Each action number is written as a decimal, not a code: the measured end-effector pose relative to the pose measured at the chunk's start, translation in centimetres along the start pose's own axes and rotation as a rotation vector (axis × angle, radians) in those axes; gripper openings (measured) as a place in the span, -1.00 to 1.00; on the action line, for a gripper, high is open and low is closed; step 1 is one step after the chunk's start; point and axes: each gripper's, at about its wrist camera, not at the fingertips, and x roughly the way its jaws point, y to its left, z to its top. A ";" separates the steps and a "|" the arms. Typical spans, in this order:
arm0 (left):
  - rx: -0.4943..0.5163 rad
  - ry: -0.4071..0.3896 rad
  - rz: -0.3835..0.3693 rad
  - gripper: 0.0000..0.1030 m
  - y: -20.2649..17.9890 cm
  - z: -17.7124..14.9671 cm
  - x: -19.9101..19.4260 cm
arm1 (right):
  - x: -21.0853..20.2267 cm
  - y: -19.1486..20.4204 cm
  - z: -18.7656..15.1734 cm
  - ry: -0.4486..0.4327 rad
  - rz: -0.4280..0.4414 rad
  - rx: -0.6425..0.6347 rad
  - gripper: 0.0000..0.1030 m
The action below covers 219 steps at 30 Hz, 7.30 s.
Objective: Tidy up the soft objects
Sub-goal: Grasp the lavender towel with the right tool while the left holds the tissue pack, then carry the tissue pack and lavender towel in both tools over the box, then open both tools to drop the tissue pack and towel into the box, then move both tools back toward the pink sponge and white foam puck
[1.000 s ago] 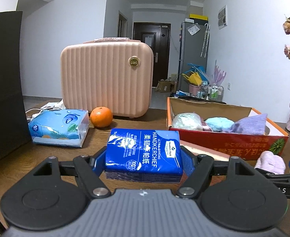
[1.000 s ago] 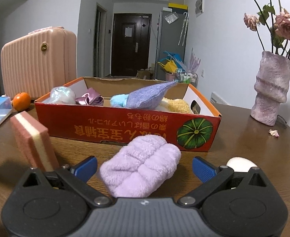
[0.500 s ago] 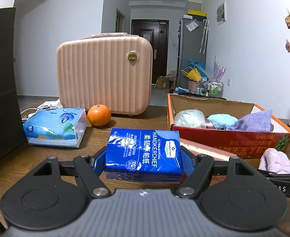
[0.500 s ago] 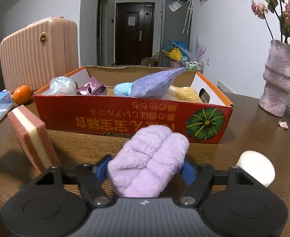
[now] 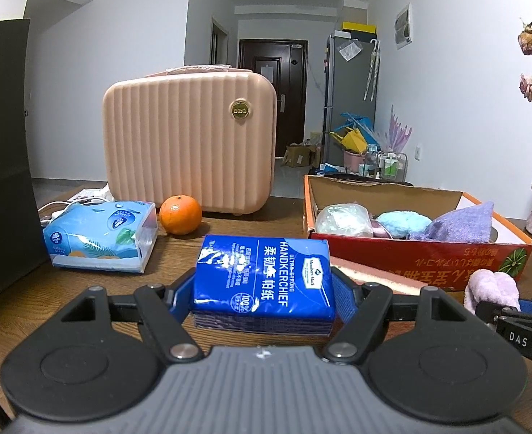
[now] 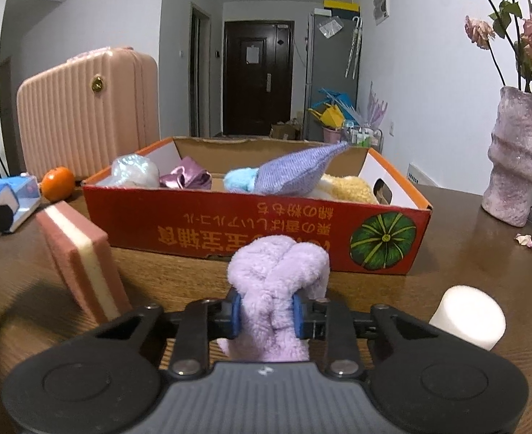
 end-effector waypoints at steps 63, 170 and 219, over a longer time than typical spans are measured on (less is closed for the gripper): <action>-0.025 -0.156 -0.071 0.46 -11.3 3.8 -3.2 | -8.5 -3.8 2.5 -0.414 0.047 0.003 -0.52; -0.095 -0.097 -0.035 1.00 -9.8 7.7 7.3 | 1.1 -6.7 5.8 -0.367 -0.079 0.097 1.00; 0.089 0.015 -0.087 1.00 -4.3 -1.3 -2.3 | -6.1 -11.2 -3.1 -0.063 -0.184 0.019 1.00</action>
